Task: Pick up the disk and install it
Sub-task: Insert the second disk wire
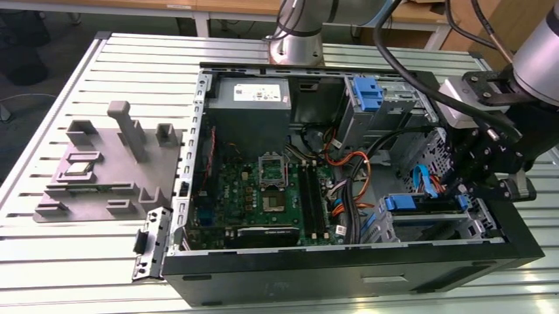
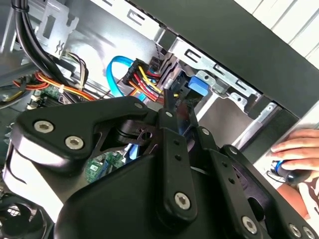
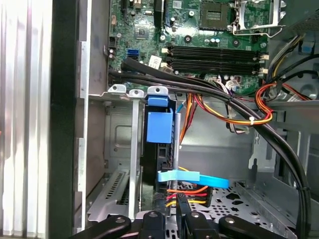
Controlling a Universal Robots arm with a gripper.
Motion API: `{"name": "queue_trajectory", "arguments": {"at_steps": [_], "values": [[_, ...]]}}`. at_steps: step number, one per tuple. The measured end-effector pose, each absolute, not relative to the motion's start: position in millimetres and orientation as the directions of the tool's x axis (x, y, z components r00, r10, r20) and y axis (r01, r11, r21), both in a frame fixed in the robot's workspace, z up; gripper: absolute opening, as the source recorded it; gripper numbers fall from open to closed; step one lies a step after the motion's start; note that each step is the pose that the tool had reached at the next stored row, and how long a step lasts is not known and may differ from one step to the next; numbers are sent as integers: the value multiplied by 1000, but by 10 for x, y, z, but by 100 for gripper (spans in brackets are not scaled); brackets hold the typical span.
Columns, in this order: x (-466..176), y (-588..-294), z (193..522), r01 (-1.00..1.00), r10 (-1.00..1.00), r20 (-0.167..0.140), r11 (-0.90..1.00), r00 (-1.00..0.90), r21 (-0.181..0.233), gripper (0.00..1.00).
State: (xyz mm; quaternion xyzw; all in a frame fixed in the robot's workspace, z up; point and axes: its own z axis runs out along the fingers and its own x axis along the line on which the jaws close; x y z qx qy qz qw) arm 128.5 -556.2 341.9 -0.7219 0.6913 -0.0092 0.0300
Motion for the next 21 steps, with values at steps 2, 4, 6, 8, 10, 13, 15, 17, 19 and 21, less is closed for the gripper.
{"name": "queue_trajectory", "arguments": {"at_steps": [2,4,6,8,10,13,15,17,19,21], "values": [[1285,-5561,3413,-998,-998,-33,-42,44,-56,24],[1284,-5561,3407,-998,-998,-38,-42,44,-56,24],[1280,-5561,3397,-998,-998,-42,-42,44,-57,24],[1277,-5562,3387,-998,-998,-50,-41,44,-57,24],[1274,-5561,3379,-998,-997,-55,-41,44,-57,24],[1271,-5561,3376,-998,-997,-58,-41,44,-57,24],[1270,-5561,3373,-998,-997,-59,-41,44,-57,24],[1267,-5562,3363,-998,-997,-61,-41,44,-57,24],[1267,-5563,3355,-998,-997,-62,-41,44,-57,24],[1266,-5563,3353,-998,-997,-62,-41,44,-57,24]]}}
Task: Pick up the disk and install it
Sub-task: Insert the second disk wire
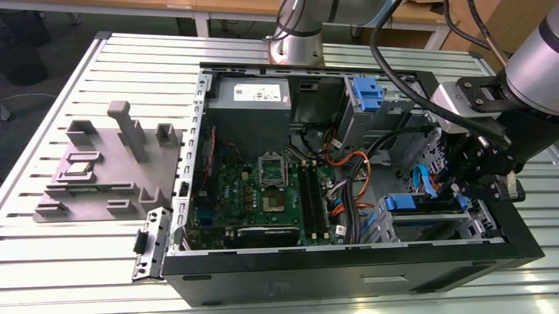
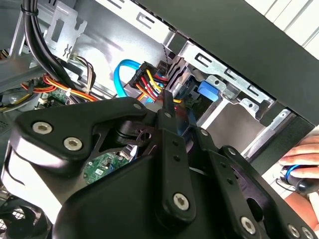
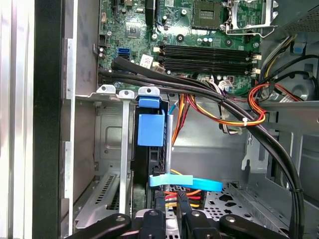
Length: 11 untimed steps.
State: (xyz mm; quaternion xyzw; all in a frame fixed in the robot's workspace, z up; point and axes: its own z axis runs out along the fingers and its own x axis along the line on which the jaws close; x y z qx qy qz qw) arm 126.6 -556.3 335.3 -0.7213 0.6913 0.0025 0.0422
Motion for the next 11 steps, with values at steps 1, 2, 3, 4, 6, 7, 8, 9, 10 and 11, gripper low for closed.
{"name": "queue_trajectory", "arguments": {"at_steps": [1,2,3,4,6,7,8,9,10,11], "values": [[1267,-5563,3352,-998,-997,-62,-41,44,-57,24],[1266,-5563,3350,-998,-997,-62,-40,44,-57,24],[1267,-5563,3348,-998,-997,-62,-40,44,-57,24],[1271,-5563,3343,-998,-997,-63,-40,44,-57,24],[1281,-5563,3337,-998,-997,-63,-40,44,-57,24],[1283,-5563,3334,-998,-997,-62,-40,44,-57,24],[1283,-5563,3333,-998,-997,-62,-40,44,-57,24],[1284,-5563,3332,-998,-997,-62,-40,44,-57,24],[1284,-5563,3331,-998,-997,-63,-40,44,-57,24],[1285,-5563,3330,-998,-997,-63,-40,44,-57,24]]}}
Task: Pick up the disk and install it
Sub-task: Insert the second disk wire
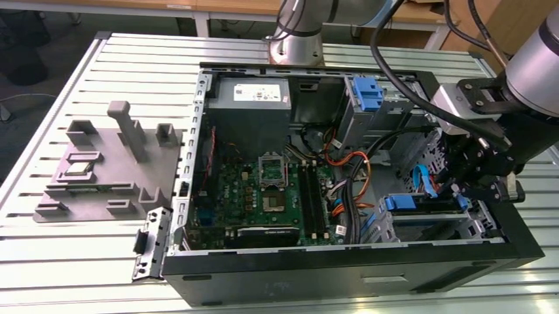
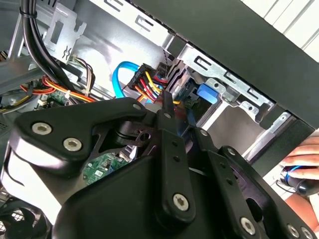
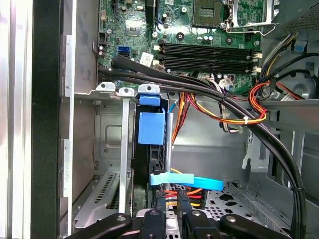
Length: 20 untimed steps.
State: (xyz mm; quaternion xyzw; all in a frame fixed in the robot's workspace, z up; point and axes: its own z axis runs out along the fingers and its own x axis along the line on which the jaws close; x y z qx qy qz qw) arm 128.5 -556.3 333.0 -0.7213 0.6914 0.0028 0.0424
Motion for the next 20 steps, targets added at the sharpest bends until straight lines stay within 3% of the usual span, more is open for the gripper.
{"name": "queue_trajectory", "arguments": {"at_steps": [10,20], "values": [[1285,-5562,3334,-998,-997,-65,-40,44,-58,24],[1286,-5563,3604,-998,-997,-63,-40,44,-57,24]]}}
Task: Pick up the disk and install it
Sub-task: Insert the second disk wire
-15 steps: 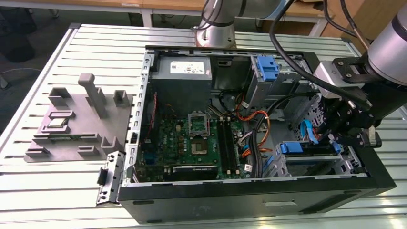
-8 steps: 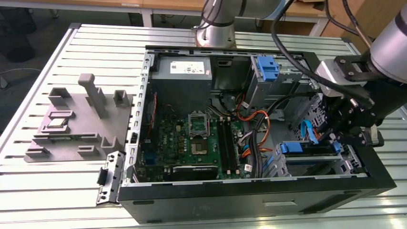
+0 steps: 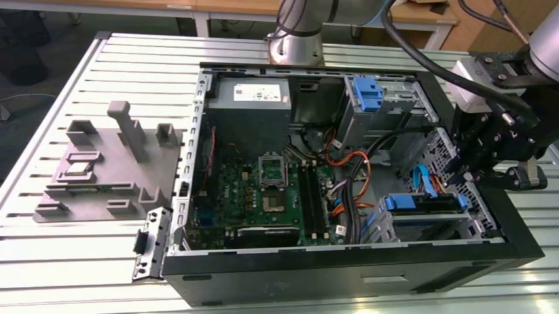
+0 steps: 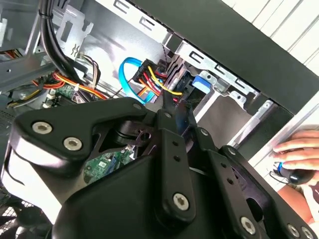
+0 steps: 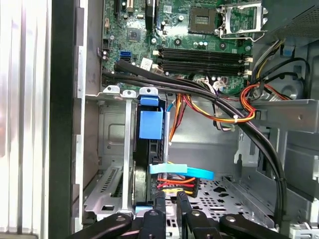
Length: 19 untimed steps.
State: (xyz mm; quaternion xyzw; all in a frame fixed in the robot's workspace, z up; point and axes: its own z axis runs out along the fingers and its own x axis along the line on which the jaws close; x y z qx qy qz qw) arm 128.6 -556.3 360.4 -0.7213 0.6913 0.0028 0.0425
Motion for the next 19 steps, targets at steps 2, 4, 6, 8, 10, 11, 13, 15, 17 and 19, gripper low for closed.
{"name": "queue_trajectory", "arguments": {"at_steps": [2,4,6,8,10,11,13,15,17,19], "values": [[1286,-5563,3602,-998,-997,-61,-40,44,-57,24],[1287,-5562,3604,-998,-998,-49,-38,41,-57,24],[1287,-5561,3604,-998,-999,-24,-30,31,-56,24],[1288,-5561,3603,-998,-1000,-8,-23,24,-55,24],[1288,-5562,3603,-998,-1000,-7,-23,23,-55,24],[1288,-5562,3602,-998,-1000,-7,-23,23,-56,24],[1288,-5562,3603,-998,-1000,-6,-23,23,-55,24],[1288,-5561,3603,-998,-1000,-5,-23,23,-55,24],[1288,-5561,3603,-998,-1000,-5,-23,23,-55,23],[1288,-5561,3603,-998,-1000,-4,-23,23,-55,16]]}}
